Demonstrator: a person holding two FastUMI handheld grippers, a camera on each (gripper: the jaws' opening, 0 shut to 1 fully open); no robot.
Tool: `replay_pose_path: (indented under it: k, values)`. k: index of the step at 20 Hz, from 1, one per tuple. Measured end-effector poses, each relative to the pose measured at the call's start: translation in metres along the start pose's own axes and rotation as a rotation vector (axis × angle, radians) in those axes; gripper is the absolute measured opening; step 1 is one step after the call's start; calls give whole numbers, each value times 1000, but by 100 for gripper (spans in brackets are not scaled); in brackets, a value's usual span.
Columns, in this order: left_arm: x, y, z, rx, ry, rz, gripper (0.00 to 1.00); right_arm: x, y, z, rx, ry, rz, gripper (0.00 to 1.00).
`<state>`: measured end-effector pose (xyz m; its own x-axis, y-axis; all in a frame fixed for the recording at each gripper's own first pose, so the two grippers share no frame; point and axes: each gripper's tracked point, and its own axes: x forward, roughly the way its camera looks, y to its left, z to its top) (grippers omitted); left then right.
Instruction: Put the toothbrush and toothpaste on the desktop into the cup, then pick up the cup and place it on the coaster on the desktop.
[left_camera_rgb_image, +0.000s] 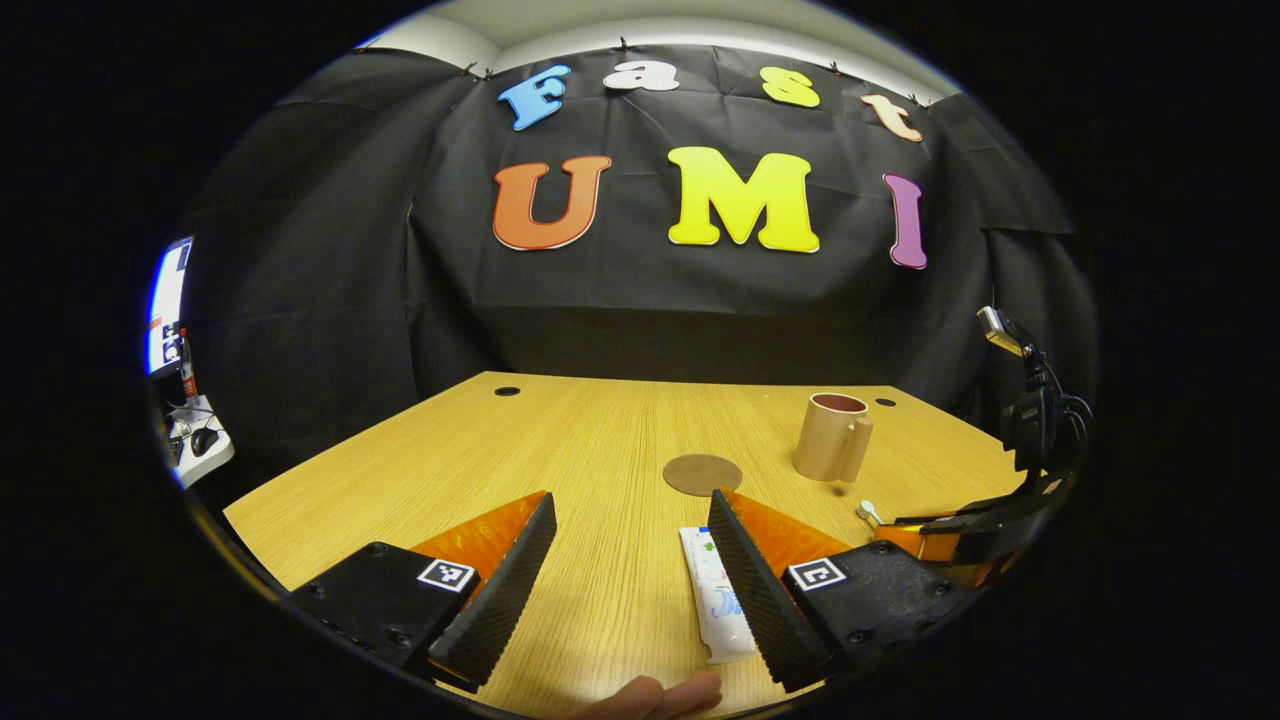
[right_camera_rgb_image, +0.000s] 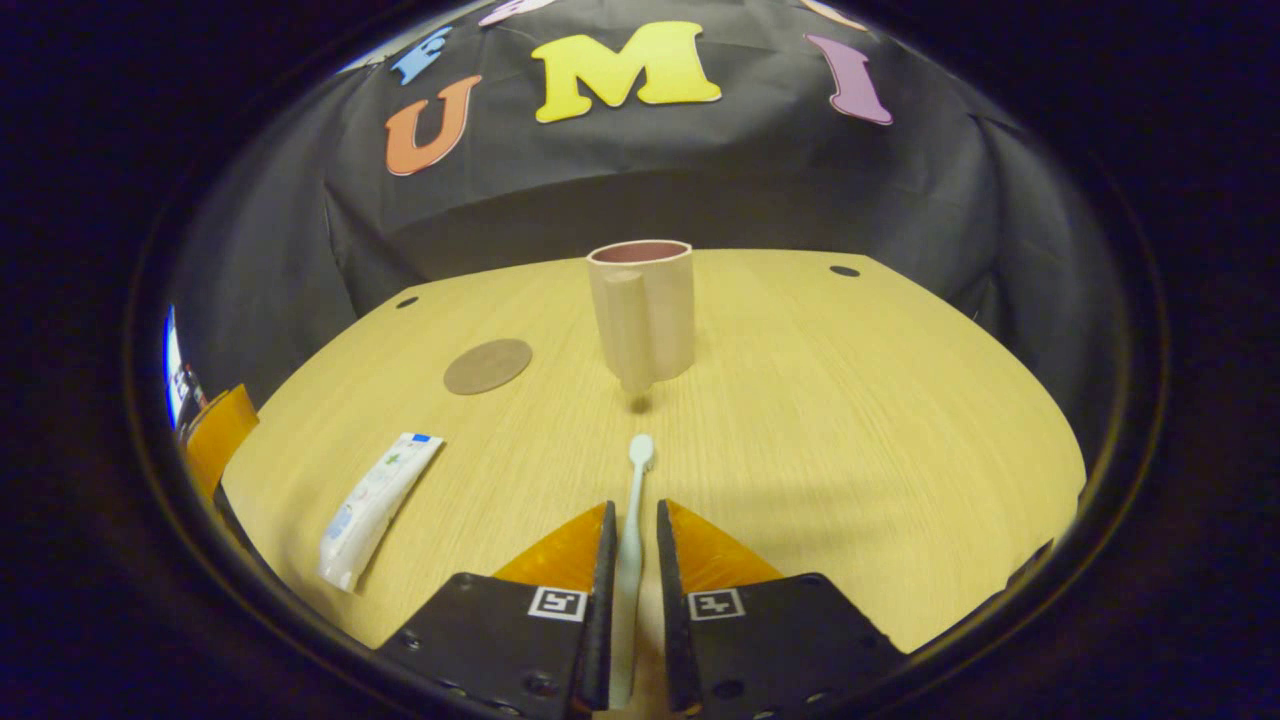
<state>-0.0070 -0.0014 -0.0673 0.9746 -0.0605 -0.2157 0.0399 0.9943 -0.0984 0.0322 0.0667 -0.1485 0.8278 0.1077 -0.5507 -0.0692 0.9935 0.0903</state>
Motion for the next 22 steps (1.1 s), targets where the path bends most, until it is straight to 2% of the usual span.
replay_pose_path:
  k: [2,4,5,9,15,17,18,21,22]
  values:
    - [1,-7,-9,2,41,-25,98,3,0,-1,8,9,13,9]
    - [0,-19,-21,6,103,-52,98,2,0,0,17,11,25,7]
    - [2,-25,-27,1,133,-69,98,2,-1,0,14,7,33,2]
    - [2,-47,-52,-5,254,-125,98,-5,-4,6,24,-26,61,1]
    - [7,-56,-81,-31,415,-138,98,-31,-4,33,-9,-161,91,0]
    - [10,-60,-90,-45,454,-140,98,-38,-9,46,-26,-207,64,0]
    - [10,-60,-91,-46,461,-133,93,-40,-13,50,-39,-220,41,0]
    - [16,-62,-95,-45,469,-127,84,-48,-12,64,-47,-254,41,0]
    - [16,-60,-97,-43,486,-119,78,-50,-12,68,-46,-262,41,0]
